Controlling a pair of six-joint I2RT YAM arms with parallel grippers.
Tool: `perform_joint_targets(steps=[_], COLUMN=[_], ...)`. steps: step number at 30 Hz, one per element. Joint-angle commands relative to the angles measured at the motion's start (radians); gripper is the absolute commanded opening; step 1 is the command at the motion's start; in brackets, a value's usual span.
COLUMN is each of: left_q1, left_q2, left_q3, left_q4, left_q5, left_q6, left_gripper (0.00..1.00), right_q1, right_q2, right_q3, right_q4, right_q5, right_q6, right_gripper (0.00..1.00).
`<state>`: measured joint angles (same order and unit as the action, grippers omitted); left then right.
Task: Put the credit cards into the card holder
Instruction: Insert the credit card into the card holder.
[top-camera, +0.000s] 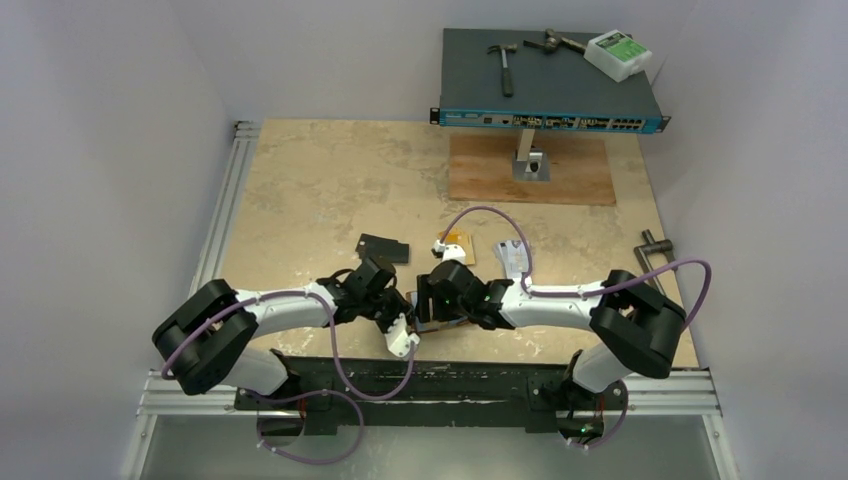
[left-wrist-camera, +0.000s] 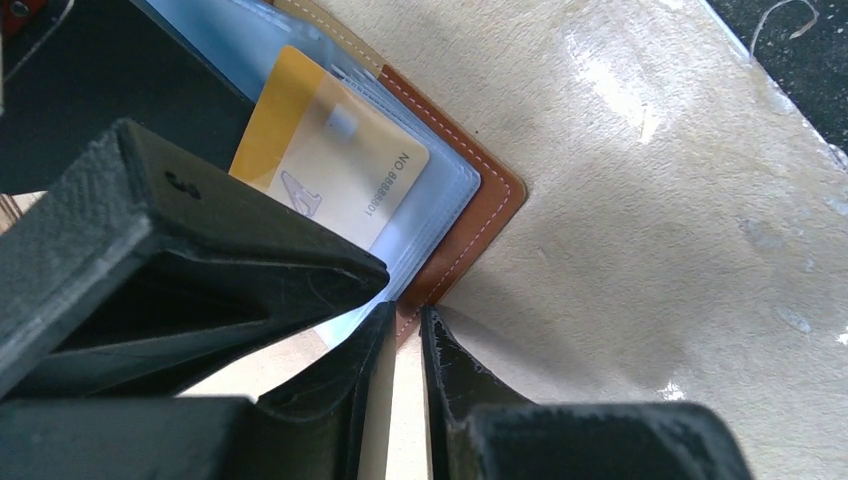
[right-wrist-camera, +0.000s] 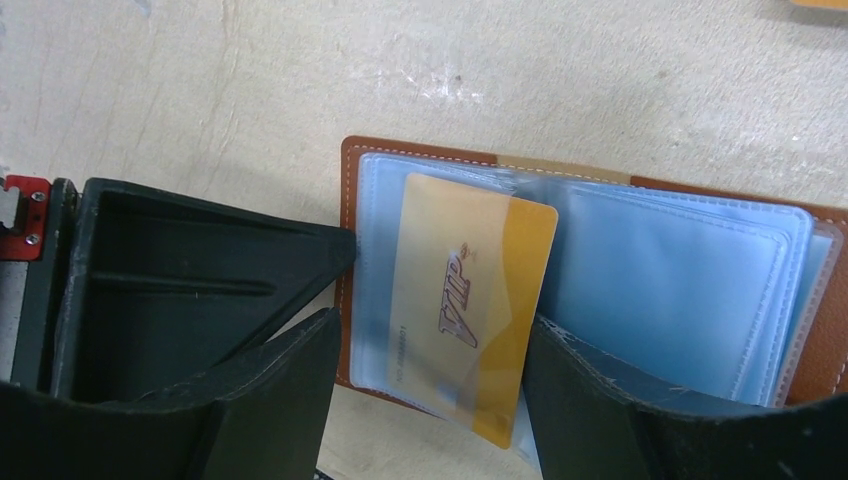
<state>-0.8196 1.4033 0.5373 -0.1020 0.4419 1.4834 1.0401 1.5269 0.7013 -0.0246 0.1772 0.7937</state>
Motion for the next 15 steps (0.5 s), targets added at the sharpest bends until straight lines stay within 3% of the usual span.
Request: perform_joint_targets(steps=[1, 4, 9, 15], left_q1=[-0.001, -0.001, -0.001, -0.001], left_q2=[-0.010, -0.014, -0.014, -0.013], left_q3=[-0.036, -0.043, -0.016, -0.001], left_q4=[0.068, 0.033, -0.082, -0.118], left_q5=[0.041, 0.043, 0.043, 0.043], left_q6=[0.021, 0.050, 0.097, 0.108], left_gripper=[0.15, 0.15, 0.08, 0.06], right_q1=[0.021, 0.021, 0.018, 0.012], right_q2=[-0.012, -0.055, -0.080, -0.109], right_q3=[-0.005, -0.009, -0.032, -0.056], right_q4=[-0.095, -0.100, -0.089, -0.100], right_q5=[-0.002, -0.006, -0.030, -0.030], right_q6=[-0.005, 0.014, 0.033, 0.053], right_gripper=[0.64, 0.65, 0.76, 0.74])
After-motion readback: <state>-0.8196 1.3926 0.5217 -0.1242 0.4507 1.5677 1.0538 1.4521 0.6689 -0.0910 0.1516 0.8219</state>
